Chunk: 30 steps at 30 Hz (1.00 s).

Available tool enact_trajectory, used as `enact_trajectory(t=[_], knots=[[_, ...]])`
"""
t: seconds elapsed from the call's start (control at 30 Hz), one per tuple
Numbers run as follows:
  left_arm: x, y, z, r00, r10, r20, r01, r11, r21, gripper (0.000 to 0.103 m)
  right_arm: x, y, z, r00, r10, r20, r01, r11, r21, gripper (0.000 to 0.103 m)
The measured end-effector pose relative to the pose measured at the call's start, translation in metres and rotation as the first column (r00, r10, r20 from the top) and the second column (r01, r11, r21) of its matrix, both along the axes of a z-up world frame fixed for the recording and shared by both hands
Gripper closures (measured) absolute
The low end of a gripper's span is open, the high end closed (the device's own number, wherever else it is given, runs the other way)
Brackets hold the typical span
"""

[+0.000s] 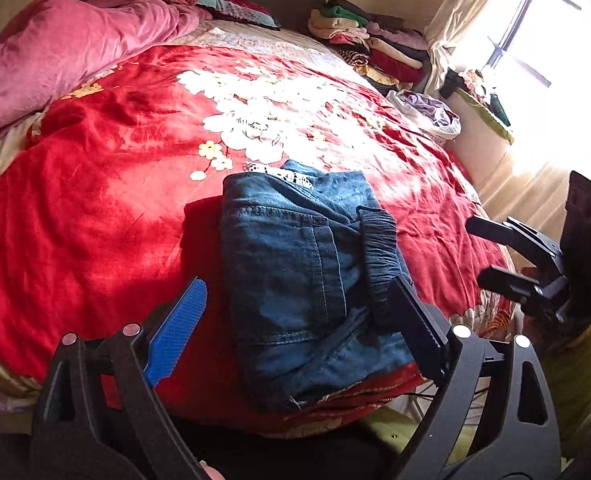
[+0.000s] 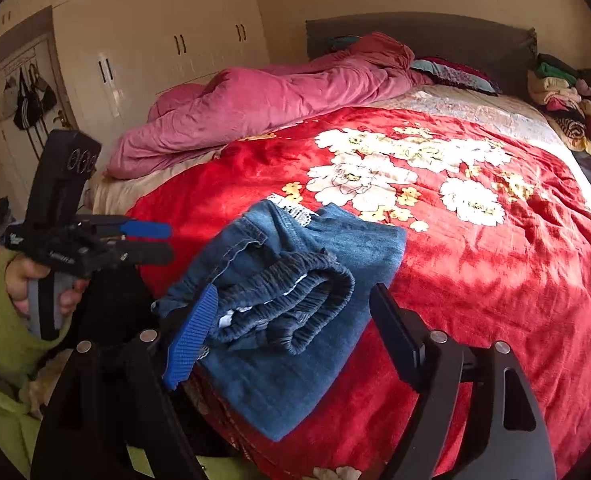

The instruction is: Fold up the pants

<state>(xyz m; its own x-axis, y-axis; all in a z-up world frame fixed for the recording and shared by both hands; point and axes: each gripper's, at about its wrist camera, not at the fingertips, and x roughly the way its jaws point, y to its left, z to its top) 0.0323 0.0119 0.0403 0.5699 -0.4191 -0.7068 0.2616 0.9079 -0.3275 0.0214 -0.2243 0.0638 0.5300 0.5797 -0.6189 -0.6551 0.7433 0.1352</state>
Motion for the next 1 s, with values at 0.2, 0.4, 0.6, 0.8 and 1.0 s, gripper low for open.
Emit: enact_trajectory(t=[0.2, 0.4, 0.6, 0.8, 1.0], knots=[[0.016, 0.002, 0.001, 1.000, 0.006, -0.006, -0.006, 1.000, 0.014, 0.017, -0.027, 0.025, 0.001, 0.991, 0.132, 0.020, -0.131, 0.991, -0.014, 0.026], [0.041, 0.002, -0.006, 0.999, 0.000, -0.032, 0.001, 1.000, 0.024, 0.017, -0.041, 0.060, -0.007, 0.970, 0.243, 0.023, -0.241, 0.969, -0.046, 0.026], [0.062, -0.003, -0.016, 0.997, -0.025, -0.072, 0.026, 1.000, 0.007, 0.049, -0.044, 0.093, -0.019, 0.945, 0.325, 0.030, -0.320, 0.940, -0.119, 0.042], [0.074, -0.020, -0.030, 0.992, -0.071, -0.100, 0.077, 0.995, 0.059, 0.060, -0.045, 0.127, -0.037, 0.909, 0.413, 0.062, -0.382, 0.882, -0.276, 0.057], [0.085, -0.016, -0.045, 0.989, -0.065, -0.136, 0.071, 0.996, 0.045, 0.059, -0.033, 0.152, -0.068, 0.886, 0.457, 0.076, -0.386, 0.819, -0.424, 0.065]])
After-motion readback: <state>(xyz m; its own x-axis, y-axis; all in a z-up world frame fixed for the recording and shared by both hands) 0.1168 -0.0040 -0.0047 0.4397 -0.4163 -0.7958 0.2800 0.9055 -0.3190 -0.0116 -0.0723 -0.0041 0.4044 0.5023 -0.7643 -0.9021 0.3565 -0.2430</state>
